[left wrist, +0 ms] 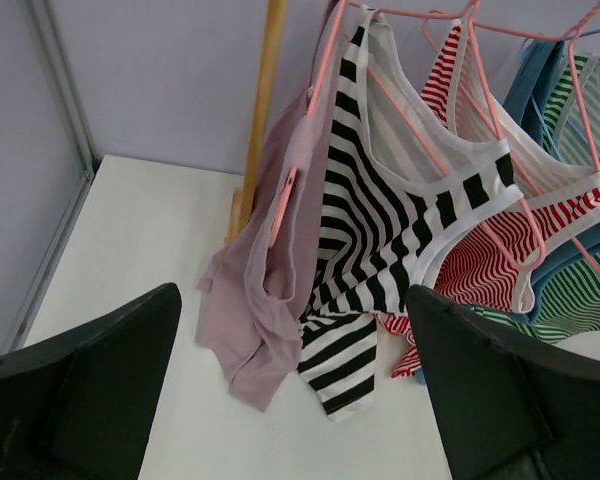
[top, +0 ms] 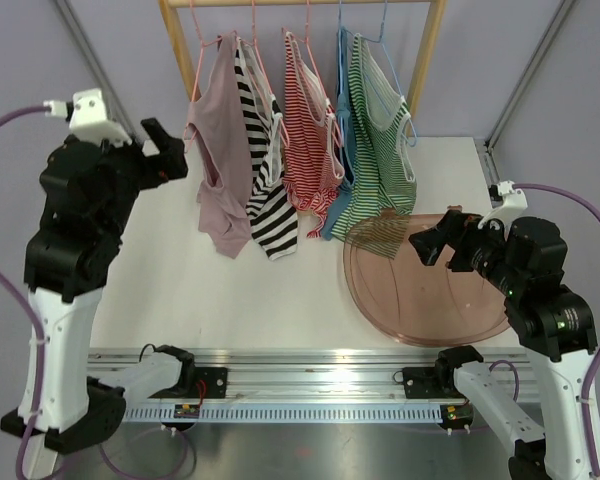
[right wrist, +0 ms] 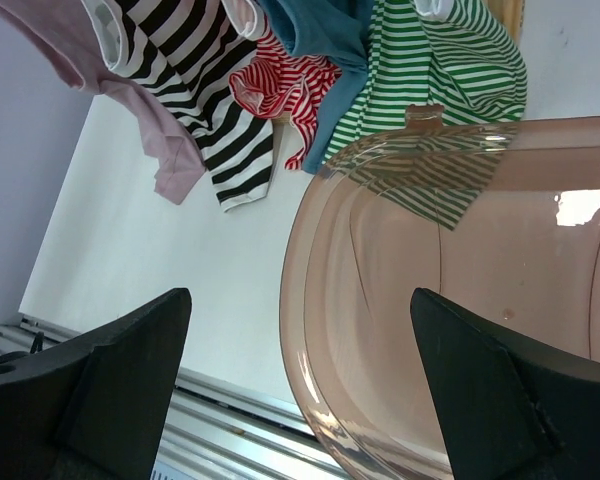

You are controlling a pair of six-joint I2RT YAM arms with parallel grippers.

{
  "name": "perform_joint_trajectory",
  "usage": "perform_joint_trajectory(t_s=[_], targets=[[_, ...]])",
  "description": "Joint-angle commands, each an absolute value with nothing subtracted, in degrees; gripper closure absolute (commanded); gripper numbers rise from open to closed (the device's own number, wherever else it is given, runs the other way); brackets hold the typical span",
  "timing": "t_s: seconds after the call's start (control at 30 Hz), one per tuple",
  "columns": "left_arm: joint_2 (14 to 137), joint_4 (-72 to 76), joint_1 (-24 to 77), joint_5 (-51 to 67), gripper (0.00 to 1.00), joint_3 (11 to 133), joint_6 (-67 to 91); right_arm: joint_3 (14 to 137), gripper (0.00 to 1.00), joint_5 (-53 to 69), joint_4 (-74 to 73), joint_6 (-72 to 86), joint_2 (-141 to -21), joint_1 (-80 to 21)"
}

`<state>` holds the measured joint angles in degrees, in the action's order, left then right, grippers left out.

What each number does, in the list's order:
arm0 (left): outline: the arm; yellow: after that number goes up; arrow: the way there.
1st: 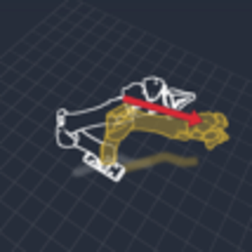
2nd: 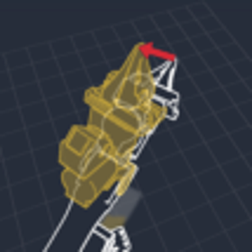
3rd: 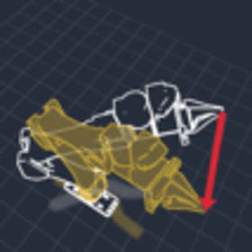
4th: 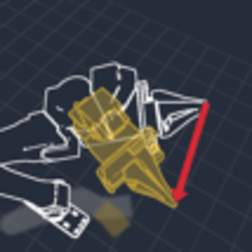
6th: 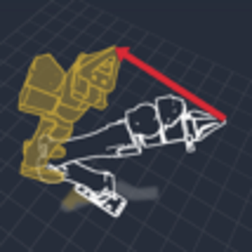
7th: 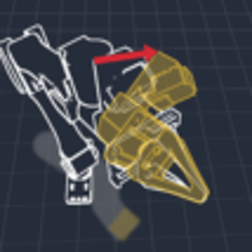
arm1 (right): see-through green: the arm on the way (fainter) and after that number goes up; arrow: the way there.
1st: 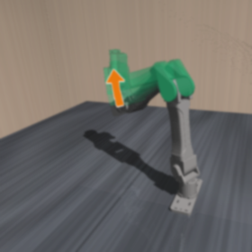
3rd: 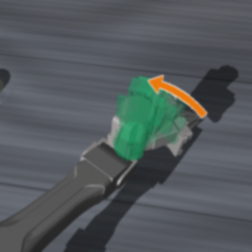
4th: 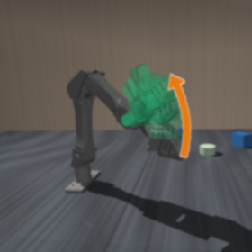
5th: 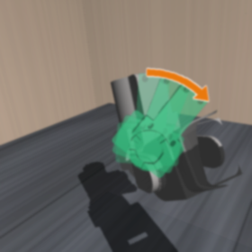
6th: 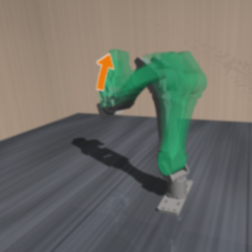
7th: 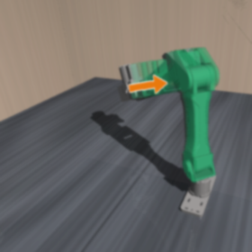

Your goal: Remove the tank top from the hanger

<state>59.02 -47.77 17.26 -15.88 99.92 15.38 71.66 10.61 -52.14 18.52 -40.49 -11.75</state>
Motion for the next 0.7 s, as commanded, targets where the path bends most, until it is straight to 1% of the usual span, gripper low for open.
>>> perform_joint_trajectory(t_s=[0.0, 0.03, 0.1, 0.13, 0.2, 0.27, 0.33, 0.4, 0.47, 0.5, 0.57, 0.67], targets=[[66.9, -41.5, 17.3, -13.6, 0.01, 107.0, 9.9, 73.2, 0.01, 15.0, -50.5, 18.9, -40.1, -12.1], [72.7, -42.3, 17.0, -13.6, 0.01, 113.6, 9.8, 73.3, 0.00, 15.5, -50.6, 18.8, -39.9, -12.1], [78.7, -47.4, 15.6, -10.1, 0.01, 121.5, 8.6, 73.5, 0.00, 15.7, -51.2, 18.7, -39.0, -12.2], [84.3, -48.6, 15.5, -10.0, 0.01, 128.9, 8.3, 73.6, 0.00, 15.8, -51.5, 18.4, -38.7, -12.2], [88.5, -50.2, 14.9, -9.5, 0.01, 133.7, 7.1, 73.7, 0.00, 15.8, -52.3, 18.0, -37.9, -12.1], [92.5, -49.6, 13.1, -8.3, 0.03, 137.2, 7.2, 74.2, 0.00, 16.0, -53.6, 17.2, -37.8, -12.2], [94.1, -47.9, 11.8, -5.9, 0.05, 137.5, 7.6, 74.7, 0.00, 16.7, -54.2, 16.4, -37.9, -12.1], [96.9, -46.7, 10.4, -4.3, 0.11, 138.2, 6.9, 75.1, 0.00, 17.0, -54.8, 16.1, -37.9, -12.2], [99.7, -46.3, 9.8, -4.1, 0.15, 139.5, 6.4, 75.2, 0.01, 17.4, -55.4, 15.8, -37.9, -12.2], [100.5, -46.4, 9.7, -3.1, 0.21, 140.5, 5.7, 75.1, 0.00, 17.5, -55.4, 15.8, -37.6, -12.1], [101.7, -45.9, 9.4, -2.4, 0.28, 140.9, 5.4, 75.1, 0.01, 18.0, -55.2, 15.9, -37.6, -12.1], [104.1, -46.2, 8.9, -0.8, 0.29, 141.8, 4.7, 74.6, 0.00, 18.5, -55.0, 16.1, -37.7, -12.2]])
